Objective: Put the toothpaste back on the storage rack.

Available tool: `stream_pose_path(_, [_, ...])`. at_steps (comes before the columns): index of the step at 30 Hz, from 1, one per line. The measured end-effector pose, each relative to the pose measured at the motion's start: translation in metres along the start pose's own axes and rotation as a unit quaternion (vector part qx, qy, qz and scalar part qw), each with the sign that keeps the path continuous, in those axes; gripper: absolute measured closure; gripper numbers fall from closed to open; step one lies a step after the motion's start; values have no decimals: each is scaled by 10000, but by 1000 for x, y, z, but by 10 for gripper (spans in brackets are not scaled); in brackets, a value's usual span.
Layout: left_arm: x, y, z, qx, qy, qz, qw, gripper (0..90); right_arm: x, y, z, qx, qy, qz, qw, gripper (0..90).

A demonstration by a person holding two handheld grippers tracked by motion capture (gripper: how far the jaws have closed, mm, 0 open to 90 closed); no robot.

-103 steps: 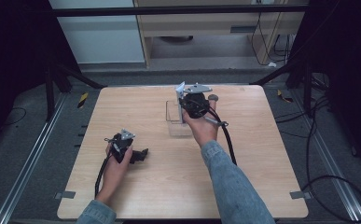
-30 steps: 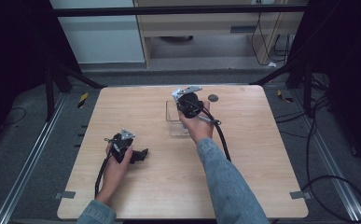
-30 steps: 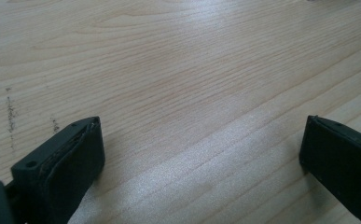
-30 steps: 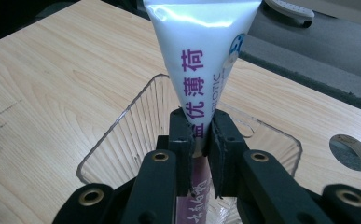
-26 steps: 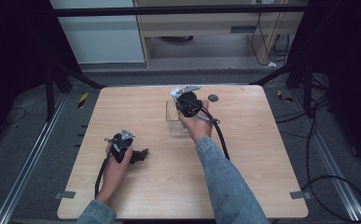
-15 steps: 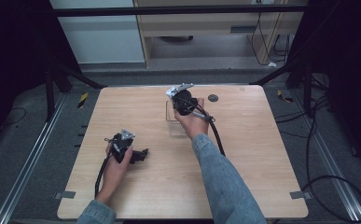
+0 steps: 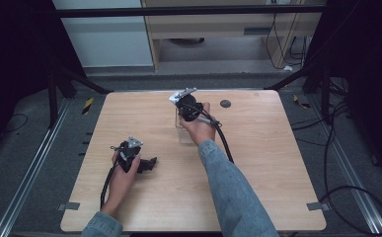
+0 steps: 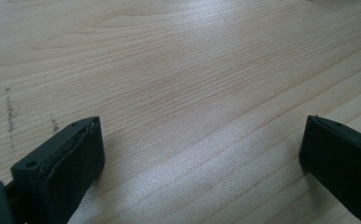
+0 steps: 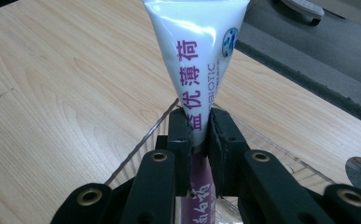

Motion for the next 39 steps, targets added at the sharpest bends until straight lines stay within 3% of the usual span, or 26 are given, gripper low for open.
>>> stream_pose_path(39, [0, 0, 0, 5, 5, 13, 10000, 0, 0, -3, 4, 0, -140, -141, 9998, 737])
Point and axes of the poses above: each handheld gripper's, and its own axes: y roughly backward along the jaws, z roughly out of its underside, x roughly to its right, the point moved 2 cm from there along -y, roughly forward along the jaws, and after that the axes turned 9 degrees about z, right-handed, at the moved point
